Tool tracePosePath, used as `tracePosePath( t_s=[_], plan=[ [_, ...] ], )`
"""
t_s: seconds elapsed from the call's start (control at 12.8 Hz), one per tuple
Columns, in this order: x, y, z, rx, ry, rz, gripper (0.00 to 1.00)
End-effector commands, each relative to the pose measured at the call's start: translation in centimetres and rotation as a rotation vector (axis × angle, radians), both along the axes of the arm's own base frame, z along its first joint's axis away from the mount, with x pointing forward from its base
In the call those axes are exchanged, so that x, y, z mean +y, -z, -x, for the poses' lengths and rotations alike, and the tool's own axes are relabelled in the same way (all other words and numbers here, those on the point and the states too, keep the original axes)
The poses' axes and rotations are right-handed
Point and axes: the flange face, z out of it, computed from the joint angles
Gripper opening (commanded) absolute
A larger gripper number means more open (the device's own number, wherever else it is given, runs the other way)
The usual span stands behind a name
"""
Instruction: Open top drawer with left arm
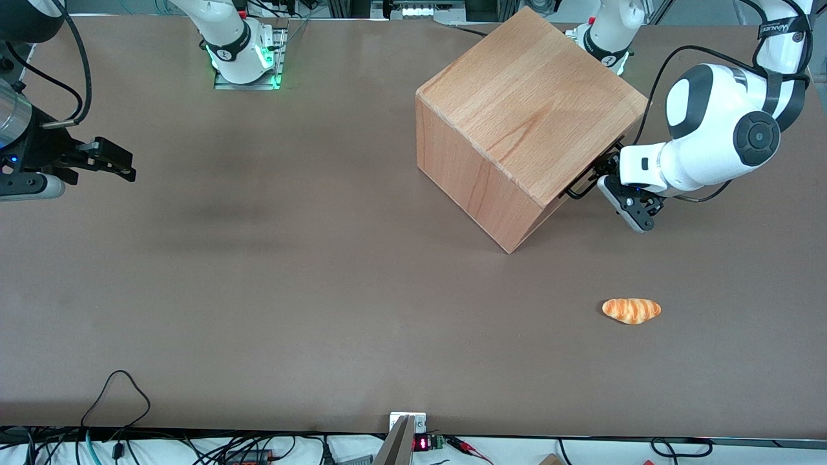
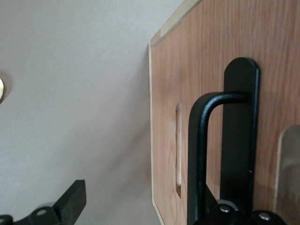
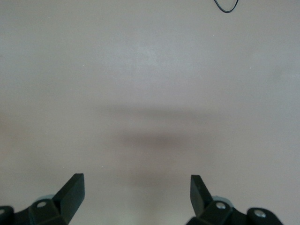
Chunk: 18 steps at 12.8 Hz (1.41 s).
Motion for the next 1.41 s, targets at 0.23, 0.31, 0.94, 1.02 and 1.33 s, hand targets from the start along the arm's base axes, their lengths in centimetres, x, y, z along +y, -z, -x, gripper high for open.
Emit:
tracePosePath(
  t_s=[0.23,0.31,0.94,1.02,1.33],
  plan=[
    [6.0,1.6,-1.3,-0.08,-0.124,-0.006,1.0],
    [7.9,1.6,-2.0,-0.127,-0.164,-0.016,1.0],
    [16.4,1.8,-4.2,-0.316,-0.328,-0.083,1.0],
    [17.2,2.0,-4.4,-0.339,-0.34,-0.094,1.0],
    [17.5,-0.1,-5.7,-0.396,-0.352,-0.092,1.0]
  ],
)
